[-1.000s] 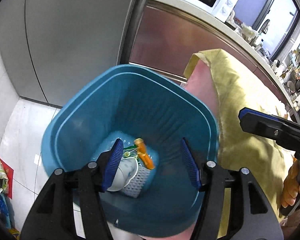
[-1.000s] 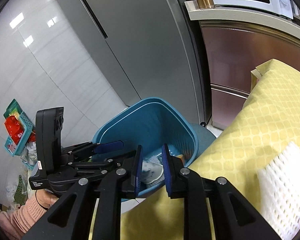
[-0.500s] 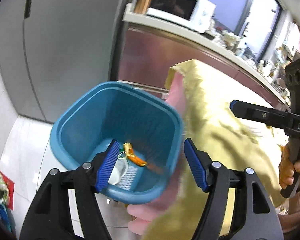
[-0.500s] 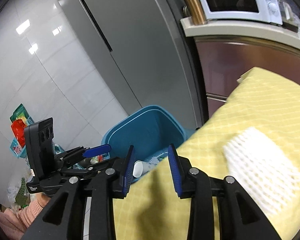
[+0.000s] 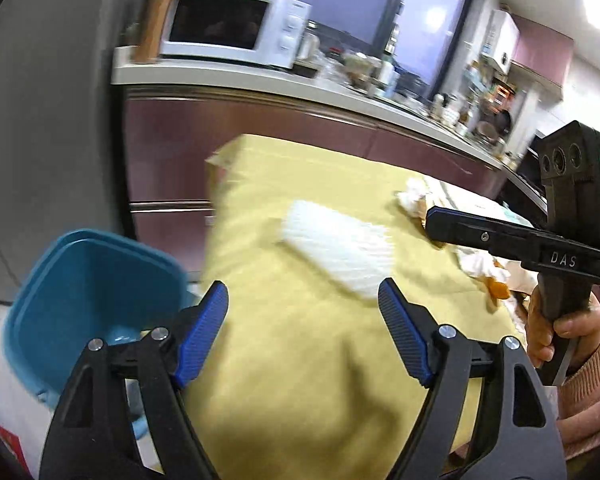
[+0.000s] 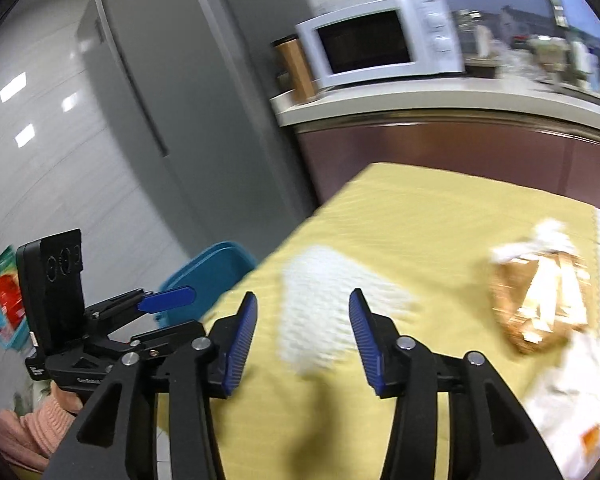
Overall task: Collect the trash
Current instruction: 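Move both open grippers back over the table toward the foam net, then grasp the white foam net with the left gripper while the right gripper grasps the gold foil packet, then carry the foam net with the left gripper to the blue bin while the right gripper carries the gold packet, then open both grippers to drop the foam net and gold packet into the bin, then move both open grippers back over the table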
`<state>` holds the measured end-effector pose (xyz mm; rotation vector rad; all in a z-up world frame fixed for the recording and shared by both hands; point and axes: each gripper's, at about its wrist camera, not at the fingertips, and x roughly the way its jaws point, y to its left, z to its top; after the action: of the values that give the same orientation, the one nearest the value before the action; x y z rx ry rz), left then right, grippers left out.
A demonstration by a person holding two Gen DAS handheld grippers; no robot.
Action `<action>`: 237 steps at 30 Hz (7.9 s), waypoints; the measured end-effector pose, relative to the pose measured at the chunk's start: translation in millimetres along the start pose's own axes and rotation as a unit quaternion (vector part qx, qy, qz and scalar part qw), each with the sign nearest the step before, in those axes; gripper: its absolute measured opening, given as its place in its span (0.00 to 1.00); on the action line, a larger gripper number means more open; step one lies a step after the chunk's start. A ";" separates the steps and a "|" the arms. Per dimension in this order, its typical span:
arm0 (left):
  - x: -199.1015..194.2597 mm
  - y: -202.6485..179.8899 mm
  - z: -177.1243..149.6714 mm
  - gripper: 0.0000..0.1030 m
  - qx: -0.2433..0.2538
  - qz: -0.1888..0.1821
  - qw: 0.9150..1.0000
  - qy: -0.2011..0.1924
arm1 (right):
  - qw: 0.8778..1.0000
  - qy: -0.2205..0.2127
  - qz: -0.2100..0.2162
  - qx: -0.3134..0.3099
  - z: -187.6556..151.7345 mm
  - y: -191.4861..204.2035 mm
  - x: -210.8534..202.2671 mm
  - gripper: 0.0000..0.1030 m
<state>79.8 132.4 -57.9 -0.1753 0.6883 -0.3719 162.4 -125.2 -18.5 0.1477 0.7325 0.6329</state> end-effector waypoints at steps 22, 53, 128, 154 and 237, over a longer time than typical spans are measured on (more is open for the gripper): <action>95.5 -17.5 29.1 0.76 -0.050 -0.016 0.994 0.099 | 0.975 0.010 -0.174 0.140 -7.4 -145.6 -22.4 0.74; 97.2 -21.9 30.4 0.13 -0.055 0.000 0.993 0.100 | 0.984 0.007 -0.110 0.141 -11.1 -135.3 -24.2 0.00; -74.3 112.1 -3.7 0.13 -0.113 0.103 0.988 0.000 | 0.994 0.066 0.083 -0.012 20.1 46.9 74.1 0.12; -41.8 191.8 -28.3 0.13 -0.174 0.177 0.967 0.053 | 0.982 0.155 0.082 -0.073 18.5 107.4 167.1 0.12; 50.6 -78.4 -1.6 0.48 0.033 -0.086 0.995 0.046 | 0.993 -0.014 -0.081 0.083 -32.8 -76.8 -65.9 0.47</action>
<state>93.1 40.5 -67.0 -0.1553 0.7521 -0.5698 140.6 -228.6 -30.8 0.2471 0.7618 0.4141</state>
